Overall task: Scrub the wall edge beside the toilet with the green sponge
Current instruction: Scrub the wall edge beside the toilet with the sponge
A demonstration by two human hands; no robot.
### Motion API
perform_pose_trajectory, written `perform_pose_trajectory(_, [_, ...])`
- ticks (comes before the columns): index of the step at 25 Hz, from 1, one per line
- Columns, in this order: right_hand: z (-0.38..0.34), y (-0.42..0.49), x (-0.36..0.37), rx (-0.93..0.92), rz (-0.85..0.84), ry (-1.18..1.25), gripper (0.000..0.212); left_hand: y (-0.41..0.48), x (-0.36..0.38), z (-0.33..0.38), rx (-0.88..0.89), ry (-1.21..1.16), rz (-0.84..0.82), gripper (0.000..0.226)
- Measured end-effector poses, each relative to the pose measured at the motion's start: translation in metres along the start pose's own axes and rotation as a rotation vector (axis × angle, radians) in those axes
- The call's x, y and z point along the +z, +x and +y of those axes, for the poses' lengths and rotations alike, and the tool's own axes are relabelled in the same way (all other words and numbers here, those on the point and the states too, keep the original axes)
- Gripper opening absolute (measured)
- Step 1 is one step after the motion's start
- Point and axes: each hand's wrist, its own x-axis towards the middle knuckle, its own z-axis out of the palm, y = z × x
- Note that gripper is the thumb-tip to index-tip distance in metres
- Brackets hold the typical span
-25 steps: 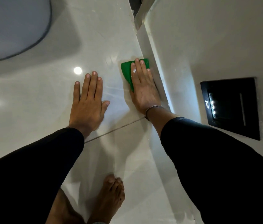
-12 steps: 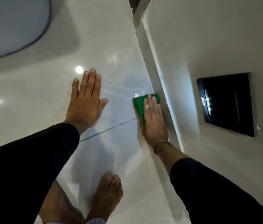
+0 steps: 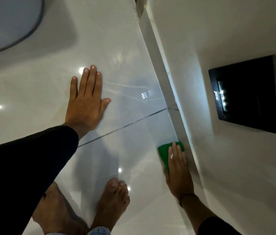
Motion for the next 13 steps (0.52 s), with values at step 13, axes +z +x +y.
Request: perform_pose_trajectory(13, [-0.032, 0.075, -0.030, 0.032, 0.006, 0.016, 0.075, 0.001, 0.004, 0.001, 0.000, 0.043, 0.013, 0.079])
